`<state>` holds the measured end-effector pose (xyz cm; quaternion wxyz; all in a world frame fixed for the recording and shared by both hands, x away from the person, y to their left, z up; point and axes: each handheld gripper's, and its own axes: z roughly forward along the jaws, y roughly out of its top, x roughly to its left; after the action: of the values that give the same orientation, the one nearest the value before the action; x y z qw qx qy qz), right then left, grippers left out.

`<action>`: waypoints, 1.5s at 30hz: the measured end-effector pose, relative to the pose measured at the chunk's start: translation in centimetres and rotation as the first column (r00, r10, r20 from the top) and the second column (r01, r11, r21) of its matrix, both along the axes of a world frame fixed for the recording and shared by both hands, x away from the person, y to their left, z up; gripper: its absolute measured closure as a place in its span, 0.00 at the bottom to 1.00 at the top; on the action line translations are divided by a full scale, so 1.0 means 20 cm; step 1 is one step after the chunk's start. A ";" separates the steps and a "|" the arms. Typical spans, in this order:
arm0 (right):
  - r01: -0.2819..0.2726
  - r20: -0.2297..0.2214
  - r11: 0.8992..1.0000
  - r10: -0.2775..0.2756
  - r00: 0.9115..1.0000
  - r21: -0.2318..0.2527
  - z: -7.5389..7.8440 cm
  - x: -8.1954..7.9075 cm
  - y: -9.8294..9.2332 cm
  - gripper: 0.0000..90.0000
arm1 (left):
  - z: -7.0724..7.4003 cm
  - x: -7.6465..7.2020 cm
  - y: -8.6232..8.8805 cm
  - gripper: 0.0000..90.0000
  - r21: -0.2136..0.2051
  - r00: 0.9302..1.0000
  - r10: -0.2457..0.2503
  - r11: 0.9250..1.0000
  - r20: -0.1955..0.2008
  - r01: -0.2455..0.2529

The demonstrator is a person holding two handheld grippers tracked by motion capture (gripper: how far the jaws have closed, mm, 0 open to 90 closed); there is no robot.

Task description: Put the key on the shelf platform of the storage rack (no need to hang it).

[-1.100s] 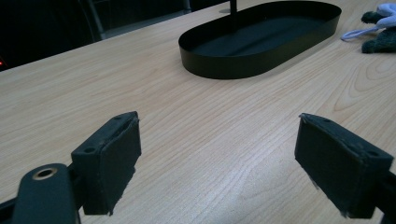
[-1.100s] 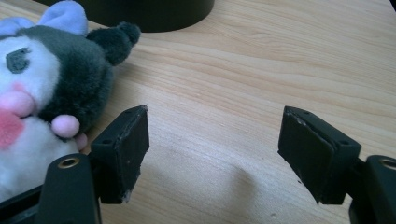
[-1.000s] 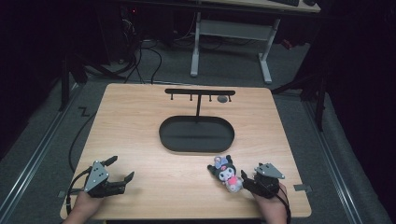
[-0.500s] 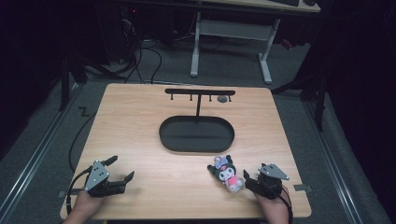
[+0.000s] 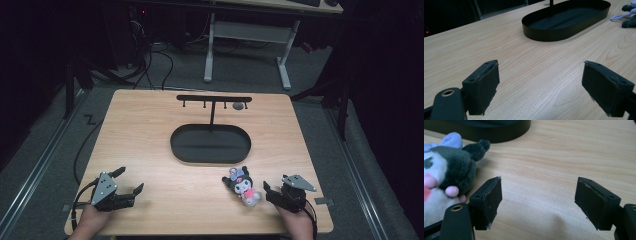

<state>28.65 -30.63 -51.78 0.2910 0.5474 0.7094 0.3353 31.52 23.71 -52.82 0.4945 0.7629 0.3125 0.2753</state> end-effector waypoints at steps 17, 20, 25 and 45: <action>-0.030 -0.123 0.999 0.025 0.992 -0.033 0.00 0.02 -0.04 0.24 | 0.00 0.00 0.00 0.17 0.003 1.000 -0.004 1.000 -0.004 0.004; -0.038 -0.127 0.999 0.033 0.991 -0.037 0.00 0.02 -0.05 0.24 | 0.00 0.00 0.00 0.17 0.003 1.000 -0.003 1.000 -0.004 0.003; -0.032 -0.135 0.999 0.027 0.990 -0.036 0.01 0.02 -0.06 0.23 | 0.00 0.00 0.00 0.17 0.004 1.000 -0.004 1.000 0.000 0.004; -0.047 -0.181 0.998 0.038 0.983 -0.041 0.05 0.04 -0.01 0.23 | 0.00 0.00 0.00 0.17 0.007 1.000 -0.005 1.000 -0.002 0.005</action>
<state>29.36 -30.75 -50.84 0.2307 0.5535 0.7518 0.2745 31.58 23.64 -52.83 0.4923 0.7656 0.3102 0.2743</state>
